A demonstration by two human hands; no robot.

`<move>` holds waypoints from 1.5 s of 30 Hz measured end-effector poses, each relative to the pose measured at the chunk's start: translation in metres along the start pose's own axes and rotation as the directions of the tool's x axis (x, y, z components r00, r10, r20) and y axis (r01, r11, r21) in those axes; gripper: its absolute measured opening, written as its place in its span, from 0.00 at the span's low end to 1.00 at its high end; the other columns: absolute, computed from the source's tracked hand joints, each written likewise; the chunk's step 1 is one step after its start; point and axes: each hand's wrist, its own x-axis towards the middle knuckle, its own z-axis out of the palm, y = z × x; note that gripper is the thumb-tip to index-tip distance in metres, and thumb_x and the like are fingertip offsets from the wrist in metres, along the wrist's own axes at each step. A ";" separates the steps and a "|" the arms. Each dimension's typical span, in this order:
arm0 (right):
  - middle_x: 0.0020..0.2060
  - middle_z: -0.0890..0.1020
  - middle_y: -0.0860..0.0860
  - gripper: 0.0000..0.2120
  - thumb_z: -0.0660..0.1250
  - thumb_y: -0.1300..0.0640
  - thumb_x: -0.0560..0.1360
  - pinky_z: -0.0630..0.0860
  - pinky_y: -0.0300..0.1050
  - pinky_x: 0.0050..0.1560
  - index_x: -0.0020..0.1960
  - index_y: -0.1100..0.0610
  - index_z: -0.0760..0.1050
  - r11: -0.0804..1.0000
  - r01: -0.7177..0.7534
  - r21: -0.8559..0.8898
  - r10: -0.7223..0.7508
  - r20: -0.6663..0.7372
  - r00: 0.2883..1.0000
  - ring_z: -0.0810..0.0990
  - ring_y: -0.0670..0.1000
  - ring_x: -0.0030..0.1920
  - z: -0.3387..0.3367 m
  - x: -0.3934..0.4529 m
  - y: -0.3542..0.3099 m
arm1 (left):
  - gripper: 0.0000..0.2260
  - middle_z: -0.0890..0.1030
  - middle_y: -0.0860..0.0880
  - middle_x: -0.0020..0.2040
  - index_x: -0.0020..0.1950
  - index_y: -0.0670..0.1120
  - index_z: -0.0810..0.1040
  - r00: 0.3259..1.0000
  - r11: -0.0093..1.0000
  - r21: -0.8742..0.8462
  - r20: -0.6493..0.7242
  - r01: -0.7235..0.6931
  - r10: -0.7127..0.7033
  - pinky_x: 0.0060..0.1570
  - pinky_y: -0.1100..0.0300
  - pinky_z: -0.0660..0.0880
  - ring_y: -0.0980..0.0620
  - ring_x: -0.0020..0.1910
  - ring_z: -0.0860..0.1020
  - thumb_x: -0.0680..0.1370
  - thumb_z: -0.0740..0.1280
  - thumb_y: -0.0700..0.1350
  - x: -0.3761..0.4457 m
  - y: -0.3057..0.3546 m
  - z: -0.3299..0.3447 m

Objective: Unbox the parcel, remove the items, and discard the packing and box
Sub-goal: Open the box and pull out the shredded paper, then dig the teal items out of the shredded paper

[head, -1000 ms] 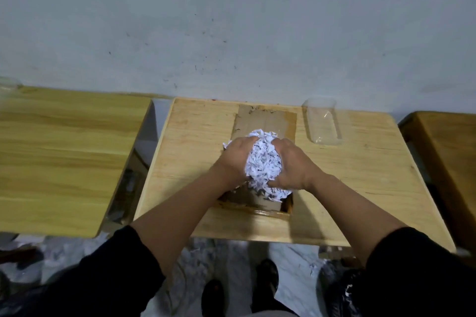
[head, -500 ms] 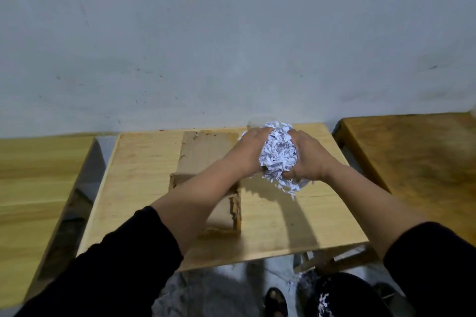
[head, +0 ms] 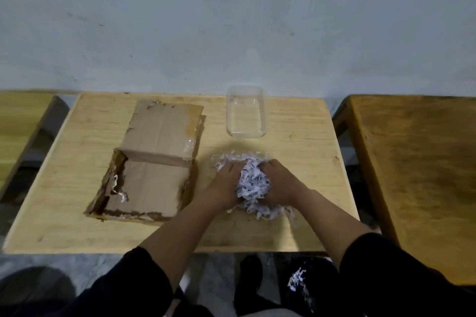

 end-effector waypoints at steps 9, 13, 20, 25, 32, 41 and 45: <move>0.72 0.59 0.55 0.50 0.77 0.45 0.62 0.63 0.46 0.68 0.75 0.45 0.50 0.998 0.054 0.018 -0.055 0.059 0.997 0.62 0.54 0.71 -0.015 -0.013 0.017 | 0.43 0.61 0.44 0.74 0.75 0.46 0.57 0.992 0.990 -0.075 0.026 0.123 -0.121 0.71 0.54 0.57 0.45 0.73 0.59 0.66 0.76 0.51 -0.015 0.001 -0.015; 0.71 0.62 0.54 0.48 0.76 0.43 0.62 0.65 0.51 0.70 0.74 0.46 0.54 0.997 0.079 -0.016 -0.079 -0.013 0.997 0.62 0.53 0.71 -0.025 -0.025 0.009 | 0.41 0.62 0.46 0.74 0.74 0.49 0.59 1.000 0.998 -0.057 -0.007 0.019 -0.019 0.71 0.55 0.58 0.48 0.73 0.59 0.67 0.76 0.52 -0.024 0.003 -0.033; 0.46 0.80 0.56 0.15 0.68 0.55 0.65 0.77 0.54 0.45 0.50 0.58 0.78 0.987 0.146 -0.072 -0.163 -0.373 0.913 0.78 0.59 0.48 0.004 -0.037 -0.024 | 0.19 0.73 0.46 0.64 0.63 0.48 0.74 0.978 0.983 -0.060 -0.131 -0.171 0.162 0.62 0.52 0.71 0.48 0.63 0.71 0.73 0.70 0.50 -0.033 0.014 -0.024; 0.49 0.79 0.58 0.10 0.69 0.61 0.67 0.73 0.48 0.46 0.48 0.62 0.76 0.992 0.007 -0.124 -0.050 -0.345 0.937 0.75 0.60 0.53 0.024 -0.036 -0.021 | 0.12 0.76 0.44 0.56 0.55 0.49 0.78 0.979 0.993 -0.005 -0.168 -0.121 0.118 0.49 0.56 0.73 0.45 0.53 0.76 0.73 0.68 0.39 -0.032 0.004 -0.012; 0.51 0.77 0.61 0.08 0.66 0.63 0.73 0.70 0.46 0.48 0.51 0.64 0.76 0.982 -0.187 0.006 0.177 -0.351 0.919 0.75 0.60 0.54 0.011 -0.048 0.001 | 0.10 0.76 0.40 0.53 0.52 0.40 0.76 0.963 0.996 -0.074 -0.257 0.059 -0.076 0.44 0.58 0.70 0.42 0.50 0.76 0.73 0.63 0.33 -0.035 -0.020 -0.023; 0.54 0.80 0.52 0.23 0.63 0.49 0.64 0.72 0.52 0.52 0.58 0.54 0.76 0.982 0.050 -0.180 -0.116 -0.376 0.919 0.78 0.54 0.55 0.002 -0.040 -0.022 | 0.14 0.76 0.45 0.63 0.57 0.50 0.76 0.922 0.978 0.131 -0.331 -0.165 0.200 0.60 0.44 0.69 0.44 0.63 0.73 0.72 0.65 0.50 -0.027 0.008 -0.012; 0.51 0.81 0.58 0.21 0.67 0.50 0.64 0.75 0.53 0.45 0.54 0.59 0.77 0.974 0.107 -0.199 -0.159 -0.271 0.949 0.79 0.61 0.50 0.014 -0.029 -0.011 | 0.21 0.71 0.48 0.68 0.64 0.53 0.72 0.991 0.979 0.189 -0.098 -0.070 0.090 0.62 0.41 0.69 0.45 0.65 0.71 0.72 0.65 0.55 -0.024 0.004 -0.002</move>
